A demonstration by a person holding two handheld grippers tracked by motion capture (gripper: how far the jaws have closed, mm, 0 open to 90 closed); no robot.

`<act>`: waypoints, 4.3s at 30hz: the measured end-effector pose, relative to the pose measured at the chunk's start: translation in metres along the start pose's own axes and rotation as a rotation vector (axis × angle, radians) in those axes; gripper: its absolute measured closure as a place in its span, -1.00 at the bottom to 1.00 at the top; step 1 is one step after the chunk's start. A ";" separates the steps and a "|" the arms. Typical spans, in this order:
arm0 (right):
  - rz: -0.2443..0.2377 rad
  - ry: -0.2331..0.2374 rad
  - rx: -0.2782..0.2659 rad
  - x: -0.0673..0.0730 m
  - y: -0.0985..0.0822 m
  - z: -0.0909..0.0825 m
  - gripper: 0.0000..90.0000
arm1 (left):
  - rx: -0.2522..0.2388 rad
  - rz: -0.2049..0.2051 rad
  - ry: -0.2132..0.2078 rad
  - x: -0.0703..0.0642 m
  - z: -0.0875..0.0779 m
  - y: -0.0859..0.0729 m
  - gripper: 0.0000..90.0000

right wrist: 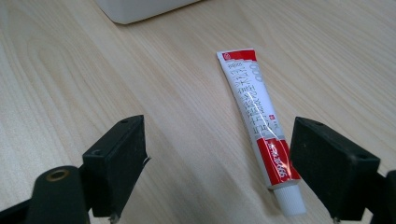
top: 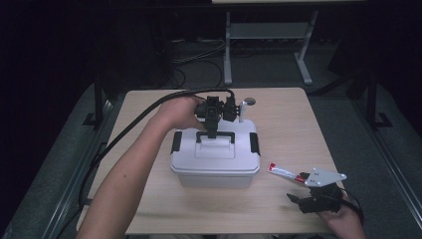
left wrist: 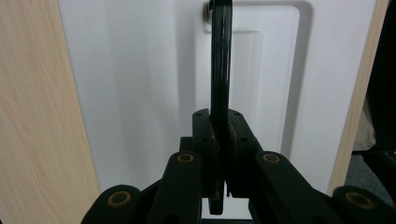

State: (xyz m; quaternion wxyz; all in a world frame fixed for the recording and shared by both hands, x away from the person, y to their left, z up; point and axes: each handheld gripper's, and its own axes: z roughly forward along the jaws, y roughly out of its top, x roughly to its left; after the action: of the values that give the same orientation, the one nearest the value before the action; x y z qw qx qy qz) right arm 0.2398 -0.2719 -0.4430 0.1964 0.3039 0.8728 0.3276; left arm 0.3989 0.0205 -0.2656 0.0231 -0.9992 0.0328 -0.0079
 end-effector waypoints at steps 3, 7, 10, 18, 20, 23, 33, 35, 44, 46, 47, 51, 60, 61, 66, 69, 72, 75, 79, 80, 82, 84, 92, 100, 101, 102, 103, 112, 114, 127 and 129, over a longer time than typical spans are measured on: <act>0.000 0.001 0.000 0.000 0.000 0.000 -0.59 | -0.006 -0.002 -0.002 0.000 -0.001 0.000 0.88; -0.001 0.001 0.000 0.000 0.000 0.000 -0.59 | -0.021 -0.001 0.001 -0.002 -0.005 -0.003 0.88; -0.002 0.000 0.001 0.001 0.001 0.001 -0.59 | -0.033 0.007 0.000 -0.003 -0.010 -0.005 0.88; -0.007 -0.002 0.001 0.002 0.001 0.001 -0.59 | -0.064 0.003 0.012 -0.009 -0.025 -0.014 0.89; -0.008 -0.004 0.003 0.002 0.001 0.001 -0.59 | -0.064 0.001 0.026 -0.012 -0.031 -0.020 0.89; -0.007 -0.005 0.006 0.002 0.002 0.001 -0.59 | -0.068 -0.005 0.038 -0.016 -0.038 -0.028 0.89; -0.005 -0.003 0.005 0.003 0.002 0.000 -0.59 | -0.063 -0.029 0.081 -0.031 -0.062 -0.062 0.89; -0.002 -0.005 0.005 0.003 0.003 0.000 -0.59 | -0.070 -0.046 0.091 -0.037 -0.069 -0.076 0.89; -0.006 -0.009 0.013 0.005 0.004 0.001 -0.59 | -0.077 -0.087 0.114 -0.049 -0.081 -0.115 0.89; -0.007 -0.010 0.013 0.005 0.004 0.001 -0.59 | -0.079 -0.099 0.117 -0.052 -0.082 -0.125 0.89; -0.007 -0.012 0.014 0.005 0.004 0.001 -0.59 | -0.083 -0.108 0.117 -0.053 -0.082 -0.130 0.89; -0.005 -0.015 0.022 0.005 0.004 0.001 -0.59 | -0.081 -0.134 0.117 -0.058 -0.079 -0.149 0.89; -0.011 -0.017 0.026 0.005 0.004 0.002 -0.59 | -0.076 -0.194 0.110 -0.070 -0.074 -0.190 0.89; -0.008 -0.016 0.026 0.005 0.004 0.002 -0.59 | -0.075 -0.194 0.110 -0.071 -0.073 -0.193 0.89; -0.003 -0.017 0.027 0.005 0.003 0.002 -0.59 | -0.075 -0.225 0.109 -0.077 -0.070 -0.213 0.89; -0.003 -0.018 0.027 0.005 0.003 0.002 -0.59 | -0.074 -0.237 0.103 -0.080 -0.067 -0.222 0.89; -0.005 -0.021 0.024 0.004 0.003 0.001 -0.59 | -0.073 -0.247 0.104 -0.083 -0.063 -0.233 0.89; -0.004 -0.021 0.025 0.004 0.003 0.001 -0.59 | -0.063 -0.260 0.097 -0.086 -0.057 -0.242 0.89; -0.002 -0.019 0.028 0.005 0.003 0.002 -0.59 | -0.059 -0.272 0.094 -0.089 -0.052 -0.251 0.89; -0.003 -0.019 0.028 0.005 0.004 0.003 -0.59 | -0.059 -0.279 0.094 -0.089 -0.048 -0.256 0.89; -0.001 -0.018 0.031 0.006 0.004 0.003 -0.59 | -0.057 -0.286 0.089 -0.089 -0.044 -0.260 0.89; -0.004 -0.018 0.029 0.006 0.004 0.003 -0.59 | -0.048 -0.293 0.084 -0.089 -0.038 -0.263 0.89; -0.001 -0.021 0.029 0.005 0.003 0.002 -0.59 | -0.026 -0.307 0.064 -0.087 -0.010 -0.272 0.89; -0.004 -0.021 0.030 0.005 0.003 0.003 -0.59 | 0.002 -0.309 0.036 -0.081 0.019 -0.270 0.89; -0.005 -0.022 0.029 0.005 0.003 0.002 -0.59 | 0.002 -0.309 0.032 -0.080 0.023 -0.270 0.89; -0.002 -0.022 0.031 0.005 0.002 0.002 -0.59 | 0.005 -0.311 0.031 -0.079 0.027 -0.270 0.89; 0.003 -0.021 0.032 0.005 0.002 0.002 -0.59 | 0.010 -0.313 0.029 -0.078 0.031 -0.269 0.89; -0.002 -0.023 0.031 0.004 0.002 0.002 -0.59 | 0.002 -0.293 0.014 -0.075 0.059 -0.263 0.89; 0.000 -0.024 0.033 0.005 0.001 0.002 -0.59 | 0.002 -0.287 0.011 -0.074 0.064 -0.261 0.89; -0.002 -0.017 0.038 0.005 0.001 0.003 -0.59 | 0.002 -0.269 0.029 -0.071 0.098 -0.255 0.88; -0.004 -0.017 0.040 0.006 0.001 0.004 -0.59 | 0.004 -0.264 0.026 -0.071 0.102 -0.255 0.88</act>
State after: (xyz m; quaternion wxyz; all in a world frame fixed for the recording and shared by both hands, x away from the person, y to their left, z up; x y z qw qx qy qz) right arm 0.2378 -0.2657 -0.4457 0.1983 0.3090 0.8781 0.3069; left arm 0.3465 0.2842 -0.3563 0.0234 -0.9945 -0.0989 -0.0240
